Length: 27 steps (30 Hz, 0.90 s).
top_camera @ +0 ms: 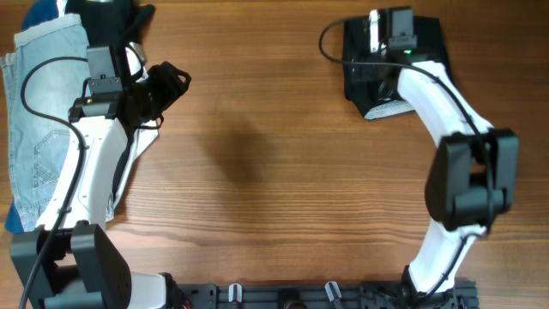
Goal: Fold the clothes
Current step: 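Push the folded shorts into the upper-right corner with the right gripper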
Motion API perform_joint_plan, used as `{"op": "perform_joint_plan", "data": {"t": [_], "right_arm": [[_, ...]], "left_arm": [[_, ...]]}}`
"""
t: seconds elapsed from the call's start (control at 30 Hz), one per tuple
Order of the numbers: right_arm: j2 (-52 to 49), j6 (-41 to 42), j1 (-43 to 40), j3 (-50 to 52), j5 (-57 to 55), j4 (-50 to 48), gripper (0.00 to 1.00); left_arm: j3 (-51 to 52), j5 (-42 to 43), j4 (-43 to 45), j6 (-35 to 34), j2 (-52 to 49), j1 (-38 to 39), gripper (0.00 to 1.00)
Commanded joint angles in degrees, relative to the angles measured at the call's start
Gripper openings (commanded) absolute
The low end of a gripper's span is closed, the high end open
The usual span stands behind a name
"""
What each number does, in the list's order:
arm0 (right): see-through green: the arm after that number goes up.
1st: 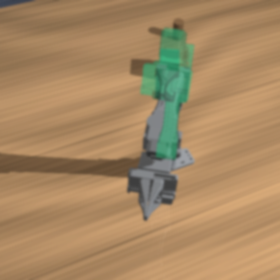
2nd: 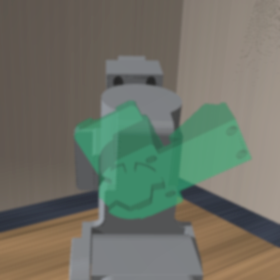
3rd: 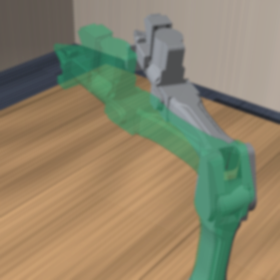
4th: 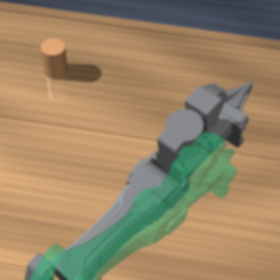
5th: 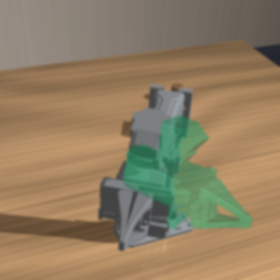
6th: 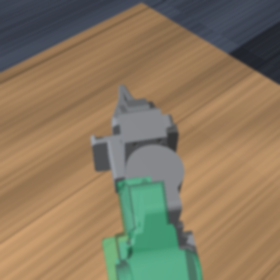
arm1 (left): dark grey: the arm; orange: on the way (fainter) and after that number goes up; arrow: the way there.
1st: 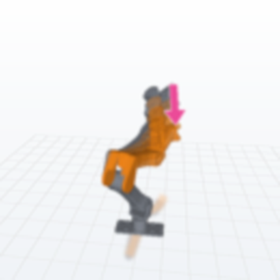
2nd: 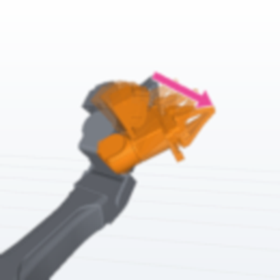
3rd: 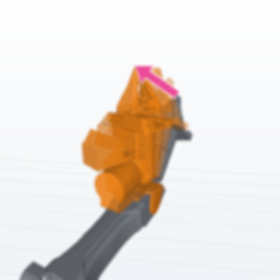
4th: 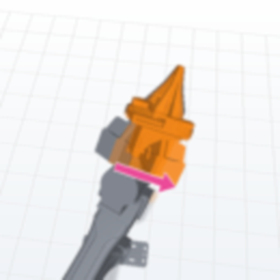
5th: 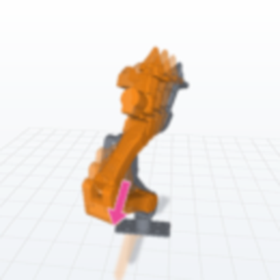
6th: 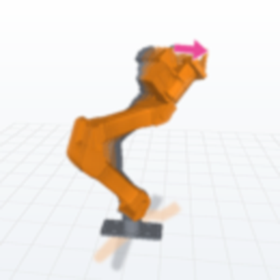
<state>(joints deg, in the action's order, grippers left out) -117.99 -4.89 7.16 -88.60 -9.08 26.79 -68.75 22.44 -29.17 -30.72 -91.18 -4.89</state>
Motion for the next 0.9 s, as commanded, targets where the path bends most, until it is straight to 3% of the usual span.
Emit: {"op": "perform_joint_plan", "data": {"t": [0.0, 0.3, 0.4, 0.5, 0.73, 0.87], "right_arm": [[-5.3, -0.9, -1.0, -0.5, -1.7, -0.8, 0.94], [-17.4, 0.3, -10.5, -0.5, 1.7, -8.2, 0.93], [-18.5, -4.4, -12.2, -0.5, 5.5, -11.0, 0.92], [-18.5, -11.6, -12.7, -0.5, 4.1, -13.5, 0.91], [-18.2, -12.9, -13.7, -0.8, 2.9, -12.2, 0.91], [-7.2, -10.4, -13.4, -3.7, 9.6, -6.5, 1.00]], "left_arm": [[-0.4, 0.0, 0.2, 0.7, -0.1, 0.2, 0.69], [-0.4, -0.1, 0.1, 0.7, -0.1, 0.2, 0.68], [-0.4, -0.3, 0.2, 0.7, -0.1, 0.2, 0.68], [-0.4, -1.6, 0.2, 0.7, -0.1, 0.2, 0.69], [-0.4, -2.8, 0.2, 0.7, -0.1, 0.2, 0.69], [-0.4, -2.9, 0.2, 0.7, -0.1, 0.2, 0.76]]}}
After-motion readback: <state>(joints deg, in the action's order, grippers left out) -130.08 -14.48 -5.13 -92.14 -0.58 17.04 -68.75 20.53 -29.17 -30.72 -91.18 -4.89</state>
